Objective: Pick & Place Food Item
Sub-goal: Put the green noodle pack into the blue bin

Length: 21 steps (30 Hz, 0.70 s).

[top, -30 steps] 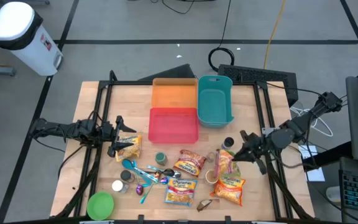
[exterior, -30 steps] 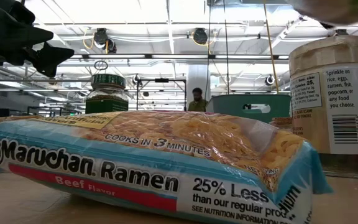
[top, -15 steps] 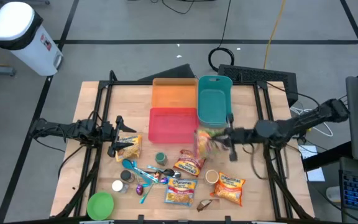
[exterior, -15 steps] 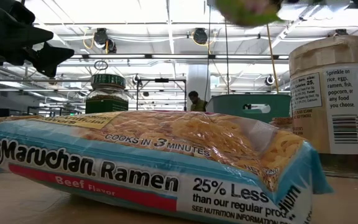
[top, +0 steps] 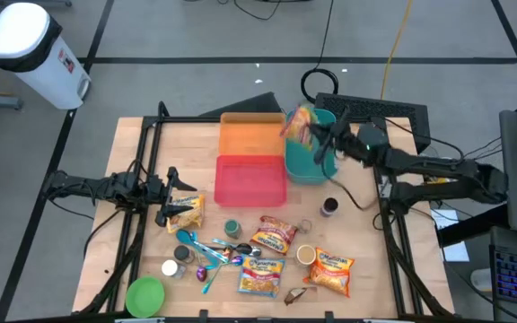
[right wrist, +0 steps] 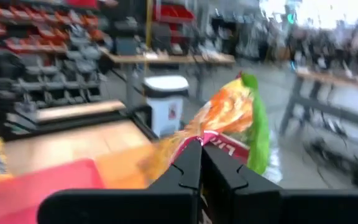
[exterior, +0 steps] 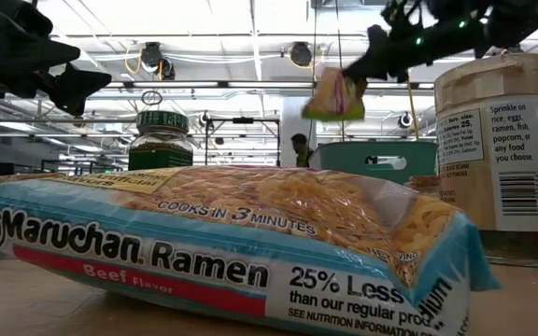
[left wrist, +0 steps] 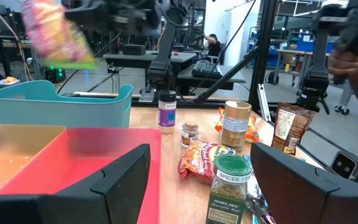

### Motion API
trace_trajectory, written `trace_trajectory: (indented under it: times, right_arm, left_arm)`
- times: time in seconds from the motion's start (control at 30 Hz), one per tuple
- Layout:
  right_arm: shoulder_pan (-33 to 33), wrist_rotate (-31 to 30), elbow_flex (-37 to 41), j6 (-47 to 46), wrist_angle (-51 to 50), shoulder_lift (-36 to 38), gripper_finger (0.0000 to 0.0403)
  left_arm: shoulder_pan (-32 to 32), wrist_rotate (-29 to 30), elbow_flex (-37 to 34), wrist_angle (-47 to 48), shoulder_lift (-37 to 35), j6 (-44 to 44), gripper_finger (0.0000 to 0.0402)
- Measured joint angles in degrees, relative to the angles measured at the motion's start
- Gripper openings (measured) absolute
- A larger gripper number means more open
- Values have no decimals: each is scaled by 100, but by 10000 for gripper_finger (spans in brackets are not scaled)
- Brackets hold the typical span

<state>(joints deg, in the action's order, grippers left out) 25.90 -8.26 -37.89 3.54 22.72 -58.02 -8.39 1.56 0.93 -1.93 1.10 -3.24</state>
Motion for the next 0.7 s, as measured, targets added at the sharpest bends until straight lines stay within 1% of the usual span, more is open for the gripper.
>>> trace_trajectory:
  times: [0.17, 0.27, 0.33, 0.47, 0.7]
  right_arm:
    - [1133, 1272, -536, -430, -906, -468, 0]
    - [1599, 2154, -834, -345, -1352, -877, 0]
    - [1808, 2490, -944, -133, -1497, -1133, 0]
    - [2061, 2618, -971, 257, -1552, -1558, 0]
    - [2167, 2652, -969, 337, -1571, -2151, 0]
  left_arm:
    - [-2, 0, 0, 2, 2, 2, 283]
    - [0, 0, 0, 0, 0, 2, 283]
    - [1, 0, 0, 1, 1, -1, 283]
    - [0, 0, 0, 0, 2, 0, 283]
    - [0, 0, 0, 0, 1, 0, 283]
